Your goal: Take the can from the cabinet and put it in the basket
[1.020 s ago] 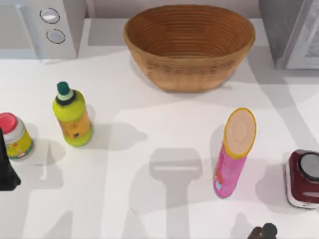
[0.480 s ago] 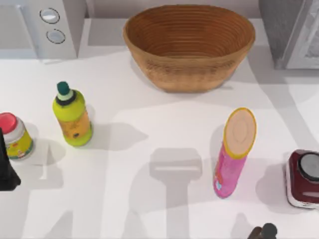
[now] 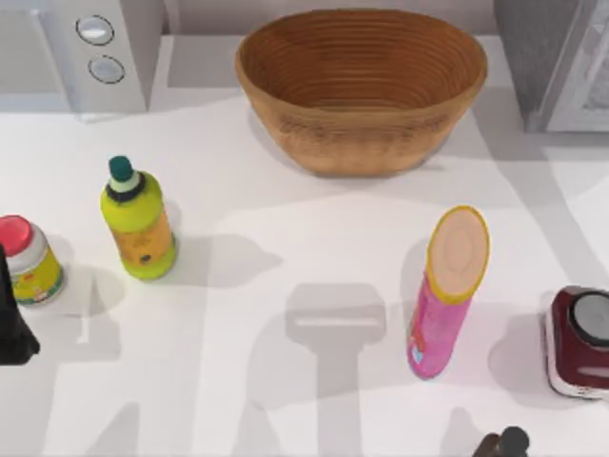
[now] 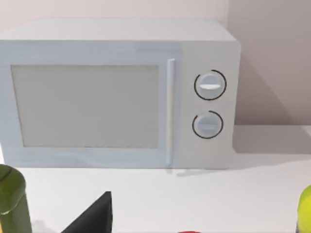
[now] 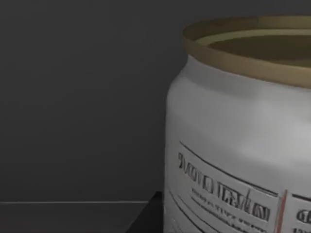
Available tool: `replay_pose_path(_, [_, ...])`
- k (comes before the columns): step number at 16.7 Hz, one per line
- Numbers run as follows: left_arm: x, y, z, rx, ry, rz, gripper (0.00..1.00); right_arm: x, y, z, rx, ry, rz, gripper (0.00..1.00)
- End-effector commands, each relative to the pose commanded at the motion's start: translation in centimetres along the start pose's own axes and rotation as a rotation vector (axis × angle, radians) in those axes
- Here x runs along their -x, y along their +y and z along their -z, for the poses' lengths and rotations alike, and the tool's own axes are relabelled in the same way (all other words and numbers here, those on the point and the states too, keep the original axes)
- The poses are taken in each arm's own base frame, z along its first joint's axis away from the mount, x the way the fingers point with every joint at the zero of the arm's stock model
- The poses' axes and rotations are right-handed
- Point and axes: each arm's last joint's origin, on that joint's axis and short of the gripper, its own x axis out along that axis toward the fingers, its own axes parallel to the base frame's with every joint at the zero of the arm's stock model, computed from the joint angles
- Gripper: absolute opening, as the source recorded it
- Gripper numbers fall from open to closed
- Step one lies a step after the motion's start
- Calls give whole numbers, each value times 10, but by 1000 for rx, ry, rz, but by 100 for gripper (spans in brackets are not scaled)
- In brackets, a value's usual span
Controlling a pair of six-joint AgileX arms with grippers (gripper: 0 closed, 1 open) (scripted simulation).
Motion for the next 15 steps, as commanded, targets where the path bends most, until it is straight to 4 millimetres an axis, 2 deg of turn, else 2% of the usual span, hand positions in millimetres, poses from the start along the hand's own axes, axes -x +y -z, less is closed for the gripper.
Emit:
replay_pose_path(5, [0,0,0,0,0,0,100,1,0,0,-1,0,-1,0])
replay_pose_path(7, [0,0,0,0,0,0,100,9,3,-5,-1,-2,-4,0])
replay_pose_path(10, [0,0,0,0,0,0,100,54,12,-27,-3,-7,-8,0])
replay_pose_path(12, [0,0,0,0,0,0,100,99,13,-42,-1,-1,-6,0])
replay_pose_path(15, [0,0,0,0,0,0,100,160,4,-58,-1,1,-3,0])
